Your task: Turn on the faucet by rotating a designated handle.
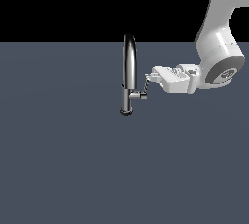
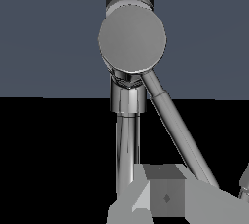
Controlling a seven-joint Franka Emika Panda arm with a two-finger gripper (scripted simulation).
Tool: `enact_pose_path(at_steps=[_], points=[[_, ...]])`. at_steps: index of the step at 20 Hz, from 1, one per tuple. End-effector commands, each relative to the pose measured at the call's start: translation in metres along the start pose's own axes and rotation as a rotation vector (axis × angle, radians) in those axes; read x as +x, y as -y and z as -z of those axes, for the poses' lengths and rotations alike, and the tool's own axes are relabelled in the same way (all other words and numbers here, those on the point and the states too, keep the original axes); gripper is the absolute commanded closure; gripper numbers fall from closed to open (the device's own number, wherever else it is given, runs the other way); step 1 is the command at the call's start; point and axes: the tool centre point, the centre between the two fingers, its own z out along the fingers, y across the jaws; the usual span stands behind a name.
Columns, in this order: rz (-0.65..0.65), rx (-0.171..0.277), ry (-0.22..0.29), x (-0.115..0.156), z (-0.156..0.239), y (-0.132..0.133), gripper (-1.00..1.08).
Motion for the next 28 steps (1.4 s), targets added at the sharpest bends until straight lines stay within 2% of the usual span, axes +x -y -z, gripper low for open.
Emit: enact_pose_path(at_steps=[1,15,17,28], points=[[-0.002,-0.002,0.002,0.004,-0.001,-0.006,1.08],[-0.003,-0.012,0.008,0.037,-0.005,-0.054,1.08],[0.016,0.001,-0.004,0.027,0.002,-0.044,1.08],[-0.002,-0.011,0.007,0.096,-0.005,-0.060,1.08]])
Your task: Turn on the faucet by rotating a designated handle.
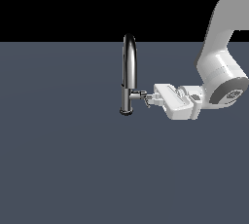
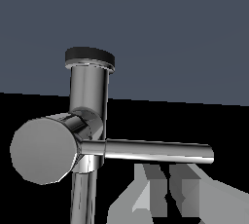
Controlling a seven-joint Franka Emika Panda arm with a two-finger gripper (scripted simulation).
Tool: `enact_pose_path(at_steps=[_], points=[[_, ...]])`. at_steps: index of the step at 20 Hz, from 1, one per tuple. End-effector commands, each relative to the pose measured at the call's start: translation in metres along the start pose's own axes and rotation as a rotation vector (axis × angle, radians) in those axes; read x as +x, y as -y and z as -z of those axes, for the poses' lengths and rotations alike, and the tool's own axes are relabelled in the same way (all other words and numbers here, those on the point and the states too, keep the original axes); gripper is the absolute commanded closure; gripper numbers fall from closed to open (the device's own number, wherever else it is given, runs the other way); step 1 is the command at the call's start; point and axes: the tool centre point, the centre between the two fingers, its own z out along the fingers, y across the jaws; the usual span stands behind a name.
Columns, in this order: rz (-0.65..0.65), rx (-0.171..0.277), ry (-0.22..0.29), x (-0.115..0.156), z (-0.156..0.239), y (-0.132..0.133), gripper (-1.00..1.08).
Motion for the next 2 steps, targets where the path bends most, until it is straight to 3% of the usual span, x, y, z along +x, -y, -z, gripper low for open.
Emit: enact_pose_path(at_steps=[1,2], points=[[-0.045,-0.004,0.007,0.0386,-0.0077,-0.0157,1.08],[-0.045,-0.004,0.007,0.0386,-0.0077,-0.0157,1.08]])
